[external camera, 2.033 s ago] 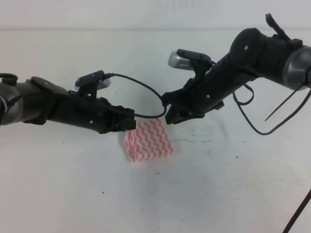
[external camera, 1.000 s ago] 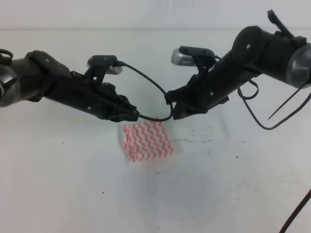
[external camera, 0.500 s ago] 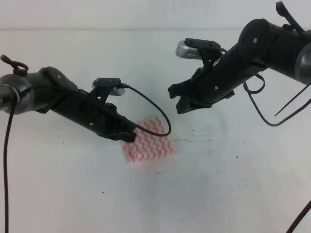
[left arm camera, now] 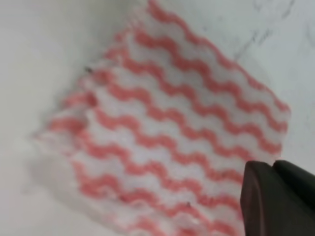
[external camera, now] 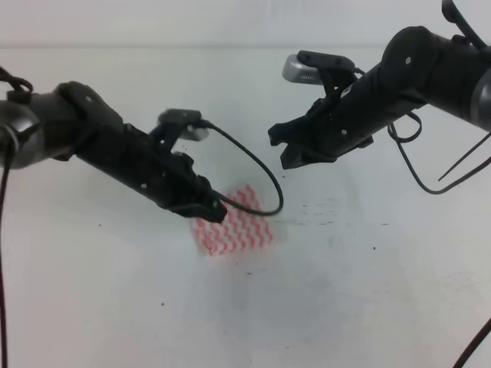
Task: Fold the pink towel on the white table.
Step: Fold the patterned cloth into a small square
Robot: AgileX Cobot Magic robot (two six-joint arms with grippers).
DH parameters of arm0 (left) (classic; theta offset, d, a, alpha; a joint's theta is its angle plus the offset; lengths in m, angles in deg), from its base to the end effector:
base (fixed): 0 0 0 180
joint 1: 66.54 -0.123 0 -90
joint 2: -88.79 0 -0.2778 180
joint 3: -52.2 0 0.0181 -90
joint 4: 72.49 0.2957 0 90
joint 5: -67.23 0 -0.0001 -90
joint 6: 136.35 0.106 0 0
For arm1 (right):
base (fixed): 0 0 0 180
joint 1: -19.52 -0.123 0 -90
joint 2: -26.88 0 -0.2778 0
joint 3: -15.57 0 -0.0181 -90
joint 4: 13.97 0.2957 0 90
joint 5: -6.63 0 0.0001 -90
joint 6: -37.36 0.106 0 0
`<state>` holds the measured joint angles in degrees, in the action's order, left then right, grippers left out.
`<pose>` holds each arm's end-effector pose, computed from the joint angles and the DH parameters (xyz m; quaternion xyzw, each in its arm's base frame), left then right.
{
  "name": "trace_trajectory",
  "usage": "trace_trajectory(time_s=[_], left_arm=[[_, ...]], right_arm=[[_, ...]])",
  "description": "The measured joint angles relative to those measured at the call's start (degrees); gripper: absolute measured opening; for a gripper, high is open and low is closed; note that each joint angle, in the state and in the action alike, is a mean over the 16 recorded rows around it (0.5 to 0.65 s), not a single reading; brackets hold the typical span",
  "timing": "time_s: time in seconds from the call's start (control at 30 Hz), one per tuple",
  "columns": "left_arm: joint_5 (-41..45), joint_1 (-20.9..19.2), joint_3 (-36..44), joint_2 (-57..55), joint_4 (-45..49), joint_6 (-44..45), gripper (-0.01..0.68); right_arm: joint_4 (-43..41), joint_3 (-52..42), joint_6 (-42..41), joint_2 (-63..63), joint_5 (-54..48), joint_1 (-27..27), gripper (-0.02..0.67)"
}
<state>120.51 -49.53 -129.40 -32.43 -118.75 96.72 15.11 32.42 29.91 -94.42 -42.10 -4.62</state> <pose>0.3989 -0.1863 0.1478 0.3510 0.8749 -0.2950 0.1559 0.4271 0.2339 0.2192 -0.1434 0.9380 0.2522 0.1899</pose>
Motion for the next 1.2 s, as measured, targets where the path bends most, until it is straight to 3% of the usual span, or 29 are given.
trace_trajectory(time_s=[0.4,1.2], left_arm=[[0.6,3.2,0.2,-2.9,5.0,-2.3,0.000],[4.1,3.4,-1.6,-1.7,8.5,-3.8,0.000]], right_arm=[[0.1,0.0,0.2,0.1,0.6,0.2,-0.002],[0.1,0.0,0.2,0.1,0.5,0.2,-0.002]])
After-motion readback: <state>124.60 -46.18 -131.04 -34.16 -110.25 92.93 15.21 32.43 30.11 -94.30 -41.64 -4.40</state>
